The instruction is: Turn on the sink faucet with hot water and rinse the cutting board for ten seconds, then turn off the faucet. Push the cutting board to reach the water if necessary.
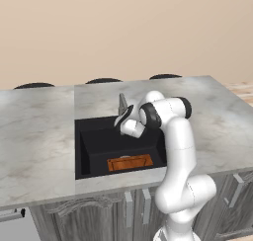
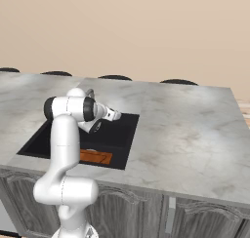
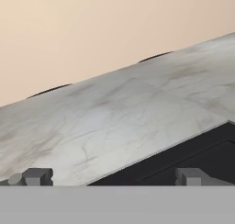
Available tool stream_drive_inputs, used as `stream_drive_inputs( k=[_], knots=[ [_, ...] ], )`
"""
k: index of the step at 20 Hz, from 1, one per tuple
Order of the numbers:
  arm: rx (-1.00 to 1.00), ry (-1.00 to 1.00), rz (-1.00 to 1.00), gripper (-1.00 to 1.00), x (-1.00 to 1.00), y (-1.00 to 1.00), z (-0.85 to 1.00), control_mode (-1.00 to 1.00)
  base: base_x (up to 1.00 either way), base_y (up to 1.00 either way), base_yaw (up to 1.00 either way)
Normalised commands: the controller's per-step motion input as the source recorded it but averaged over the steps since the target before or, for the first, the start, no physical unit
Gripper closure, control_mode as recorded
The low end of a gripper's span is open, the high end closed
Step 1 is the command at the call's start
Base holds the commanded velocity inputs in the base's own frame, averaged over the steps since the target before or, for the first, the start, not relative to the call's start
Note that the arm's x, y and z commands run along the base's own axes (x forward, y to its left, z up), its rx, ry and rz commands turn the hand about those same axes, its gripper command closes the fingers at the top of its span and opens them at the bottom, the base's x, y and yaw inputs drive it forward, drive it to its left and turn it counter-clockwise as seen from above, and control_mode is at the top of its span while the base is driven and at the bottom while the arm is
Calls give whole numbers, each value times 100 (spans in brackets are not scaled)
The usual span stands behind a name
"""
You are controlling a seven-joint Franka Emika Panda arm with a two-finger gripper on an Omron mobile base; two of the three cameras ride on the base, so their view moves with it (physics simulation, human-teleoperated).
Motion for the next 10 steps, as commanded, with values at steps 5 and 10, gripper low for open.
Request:
stream_drive_inputs(
  k=[5, 10],
  knots=[
    [0, 0, 3, -100, -69, -84, 0, -100, 0, 0, 0],
    [0, 0, 4, -100, -48, -68, 0, -100, 0, 0, 0]
  ],
)
